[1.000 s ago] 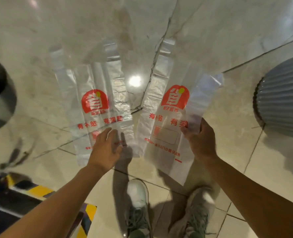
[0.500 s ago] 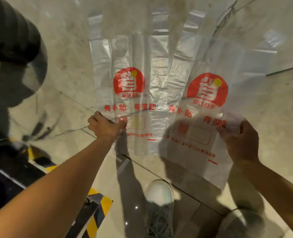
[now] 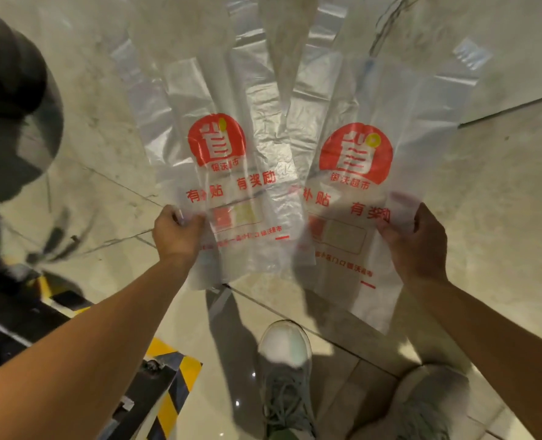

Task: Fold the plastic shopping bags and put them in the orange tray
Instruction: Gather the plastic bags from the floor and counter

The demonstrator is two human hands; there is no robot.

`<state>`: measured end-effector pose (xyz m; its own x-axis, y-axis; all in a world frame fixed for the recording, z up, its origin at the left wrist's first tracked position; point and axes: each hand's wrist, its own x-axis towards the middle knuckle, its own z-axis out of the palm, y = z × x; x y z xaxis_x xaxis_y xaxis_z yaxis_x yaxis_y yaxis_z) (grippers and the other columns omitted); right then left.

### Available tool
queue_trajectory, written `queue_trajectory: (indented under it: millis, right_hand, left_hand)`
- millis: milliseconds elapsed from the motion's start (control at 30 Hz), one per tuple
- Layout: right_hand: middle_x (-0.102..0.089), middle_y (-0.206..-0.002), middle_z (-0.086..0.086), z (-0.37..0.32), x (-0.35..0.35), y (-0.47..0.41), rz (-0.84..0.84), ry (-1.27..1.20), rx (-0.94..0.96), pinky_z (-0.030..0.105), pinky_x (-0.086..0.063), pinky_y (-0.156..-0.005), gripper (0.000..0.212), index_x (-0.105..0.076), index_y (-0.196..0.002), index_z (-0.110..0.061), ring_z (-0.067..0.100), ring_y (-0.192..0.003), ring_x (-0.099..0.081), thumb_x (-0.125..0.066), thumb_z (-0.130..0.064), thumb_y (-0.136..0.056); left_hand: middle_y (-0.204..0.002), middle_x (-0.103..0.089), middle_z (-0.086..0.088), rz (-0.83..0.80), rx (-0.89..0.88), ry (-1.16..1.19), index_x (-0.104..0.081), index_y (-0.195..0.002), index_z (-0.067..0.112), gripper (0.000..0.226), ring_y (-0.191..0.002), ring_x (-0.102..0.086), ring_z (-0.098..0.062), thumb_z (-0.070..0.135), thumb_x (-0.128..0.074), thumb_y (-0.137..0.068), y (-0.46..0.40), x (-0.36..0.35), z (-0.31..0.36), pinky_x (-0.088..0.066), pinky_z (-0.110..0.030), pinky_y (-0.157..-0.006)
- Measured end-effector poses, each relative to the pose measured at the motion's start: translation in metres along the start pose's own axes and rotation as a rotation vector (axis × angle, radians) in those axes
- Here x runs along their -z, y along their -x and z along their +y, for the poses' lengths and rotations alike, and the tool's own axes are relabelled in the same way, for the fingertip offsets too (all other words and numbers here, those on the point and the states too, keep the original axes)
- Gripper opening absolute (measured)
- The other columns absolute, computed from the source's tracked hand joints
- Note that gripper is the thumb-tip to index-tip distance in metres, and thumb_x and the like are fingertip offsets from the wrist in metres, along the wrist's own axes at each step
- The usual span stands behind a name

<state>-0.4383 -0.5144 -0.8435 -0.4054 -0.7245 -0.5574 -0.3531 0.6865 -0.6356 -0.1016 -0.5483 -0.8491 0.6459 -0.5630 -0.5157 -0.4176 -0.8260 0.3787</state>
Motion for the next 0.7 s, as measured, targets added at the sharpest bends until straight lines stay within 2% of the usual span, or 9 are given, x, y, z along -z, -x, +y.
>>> queue_trajectory:
  millis: [133,167,233,300,367,467,567,633,700]
  right_hand:
    - [-0.067,-0.126,-0.003,-0.016,0.026,0.023,-0.018,0.065,0.015,0.052,-0.055,-0.095,0.047,-0.059,-0.13,-0.035,0.02,-0.116,-0.064,-0.077,-0.034,-0.087]
    - [-0.067,-0.126,-0.003,-0.022,0.034,0.03,-0.023,0.068,0.01,0.052,-0.055,-0.095,0.045,-0.059,-0.129,-0.037,0.02,-0.116,-0.064,-0.076,-0.036,-0.088]
    - [-0.068,-0.125,0.0,-0.038,0.054,0.045,-0.037,0.052,0.016,0.052,-0.056,-0.093,0.042,-0.059,-0.129,-0.033,0.022,-0.113,-0.066,-0.074,-0.036,-0.09]
    - [-0.069,-0.124,0.003,-0.054,0.076,0.059,-0.055,0.05,0.025,0.052,-0.056,-0.093,0.043,-0.059,-0.131,-0.027,0.025,-0.11,-0.067,-0.073,-0.036,-0.091]
    - [-0.069,-0.124,0.005,-0.071,0.1,0.075,-0.072,0.044,0.019,0.046,-0.056,-0.09,0.046,-0.058,-0.134,-0.023,0.024,-0.107,-0.068,-0.072,-0.033,-0.091]
    - [-0.067,-0.125,0.002,-0.103,0.141,0.103,-0.081,0.047,0.02,0.021,-0.047,-0.078,0.046,-0.059,-0.134,-0.015,0.017,-0.103,-0.063,-0.073,-0.027,-0.092]
    - [-0.065,-0.113,-0.001,-0.138,0.188,0.137,-0.068,0.03,0.034,0.01,-0.038,-0.068,0.039,-0.061,-0.128,-0.013,0.012,-0.096,-0.059,-0.073,-0.024,-0.092]
    - [-0.066,-0.104,-0.003,-0.162,0.222,0.159,-0.067,0.032,0.034,0.007,-0.038,-0.062,0.032,-0.061,-0.124,-0.016,0.008,-0.083,-0.06,-0.071,-0.022,-0.094]
    - [-0.067,-0.094,-0.003,-0.183,0.258,0.182,-0.08,0.025,0.042,0.006,-0.042,-0.054,0.026,-0.061,-0.119,-0.021,0.001,-0.078,-0.061,-0.069,-0.018,-0.095]
  left_hand:
    - [-0.108,-0.062,-0.005,-0.04,-0.049,0.044,-0.059,-0.097,0.012,0.019,-0.099,-0.058,-0.023,0.012,-0.075,-0.087,0.036,0.03,0.012,-0.051,-0.034,-0.096]
    - [-0.114,-0.06,-0.005,-0.025,-0.074,0.012,-0.063,-0.094,0.015,0.015,-0.106,-0.055,-0.025,0.018,-0.077,-0.087,0.045,0.039,0.018,-0.045,-0.036,-0.104]
    - [-0.129,-0.053,-0.001,0.008,-0.15,-0.049,-0.069,-0.085,0.019,0.013,-0.126,-0.042,-0.026,0.026,-0.08,-0.085,0.068,0.056,0.034,-0.022,-0.025,-0.111]
    - [-0.141,-0.045,0.002,0.002,-0.175,-0.027,-0.071,-0.082,0.016,0.015,-0.136,-0.034,-0.02,0.026,-0.082,-0.083,0.087,0.072,0.049,-0.016,-0.019,-0.105]
    - [-0.14,-0.05,-0.003,-0.071,-0.109,0.117,-0.07,-0.085,0.009,0.017,-0.128,-0.048,-0.02,0.021,-0.082,-0.083,0.108,0.088,0.065,-0.034,-0.026,-0.106]
    - [-0.107,-0.07,-0.011,-0.146,0.022,0.275,-0.066,-0.086,0.007,0.016,-0.097,-0.069,-0.032,0.012,-0.081,-0.083,0.146,0.117,0.092,-0.059,-0.039,-0.085]
    - [-0.1,-0.071,-0.013,-0.204,-0.06,0.274,-0.064,-0.09,0.008,0.017,-0.093,-0.07,-0.032,0.0,-0.077,-0.083,0.196,0.151,0.121,-0.061,-0.034,-0.072]
    - [-0.1,-0.07,-0.012,-0.238,-0.15,0.242,-0.059,-0.094,0.008,0.021,-0.089,-0.07,-0.03,-0.003,-0.074,-0.085,0.232,0.179,0.142,-0.06,-0.026,-0.063]
    - [-0.098,-0.07,-0.01,-0.296,-0.231,0.206,-0.054,-0.103,0.012,0.031,-0.081,-0.07,-0.027,-0.008,-0.071,-0.085,0.267,0.208,0.163,-0.059,-0.027,-0.06]
